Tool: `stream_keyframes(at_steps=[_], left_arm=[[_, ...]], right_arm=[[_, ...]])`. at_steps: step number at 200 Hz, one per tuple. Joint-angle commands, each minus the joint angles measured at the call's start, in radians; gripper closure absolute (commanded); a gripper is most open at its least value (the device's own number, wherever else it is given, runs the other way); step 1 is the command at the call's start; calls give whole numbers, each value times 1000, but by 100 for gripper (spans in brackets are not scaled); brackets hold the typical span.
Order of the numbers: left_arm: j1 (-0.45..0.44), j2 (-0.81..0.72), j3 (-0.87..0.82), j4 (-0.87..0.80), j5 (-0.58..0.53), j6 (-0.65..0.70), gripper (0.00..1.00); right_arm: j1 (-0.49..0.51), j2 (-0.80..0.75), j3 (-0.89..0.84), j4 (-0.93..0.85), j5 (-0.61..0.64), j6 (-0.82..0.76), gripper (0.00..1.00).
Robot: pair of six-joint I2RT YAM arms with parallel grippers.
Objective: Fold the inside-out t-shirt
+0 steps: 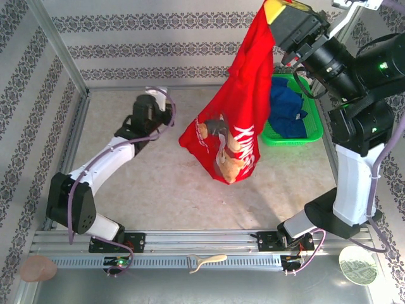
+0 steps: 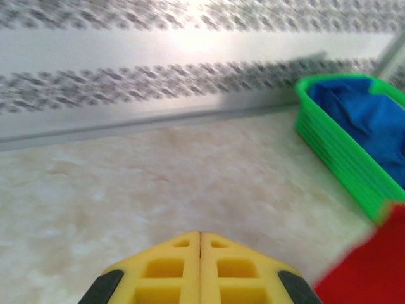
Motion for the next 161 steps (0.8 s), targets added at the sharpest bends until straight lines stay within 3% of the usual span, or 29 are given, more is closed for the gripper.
stream_keyframes(at_steps=[1, 15, 30, 45, 58, 77, 88, 116, 133, 142, 145, 155, 161], left_arm=[[97, -15, 64, -89, 105, -53, 90], [120, -67, 29, -59, 176, -82, 65], [112, -167, -81, 27, 273, -147, 54], [58, -288, -215, 104, 324, -213, 49], [-41, -402, -321, 145, 317, -230, 46], [-219, -554, -438, 148, 224, -224, 41], [-274, -613, -490, 163, 182, -255, 41], [-297, -676, -587, 185, 85, -308, 41], [-297, -679, -571, 122, 47, -283, 41], [-297, -672, -554, 76, 22, -280, 40], [-298, -670, -551, 66, 17, -279, 40], [-298, -666, -543, 43, 7, -274, 39], [-297, -663, -539, 31, -5, -281, 37]], right_arm=[[5, -12, -48, 8, 47, -29, 100], [12, -24, -98, 17, 57, -41, 100], [20, -33, -140, 17, 68, -61, 100], [28, -39, -179, 19, 82, -82, 100], [35, -45, -211, 18, 95, -100, 100], [57, -55, -271, 27, 119, -124, 100], [72, -55, -314, 43, 137, -137, 100], [90, 75, -344, 79, 214, -168, 100], [87, 247, -236, 67, 271, -205, 100], [78, 383, -92, 12, 291, -232, 100], [71, 419, -35, -17, 291, -236, 92], [46, 619, 191, -147, 283, -248, 45], [33, 704, 335, -248, 294, -249, 32]])
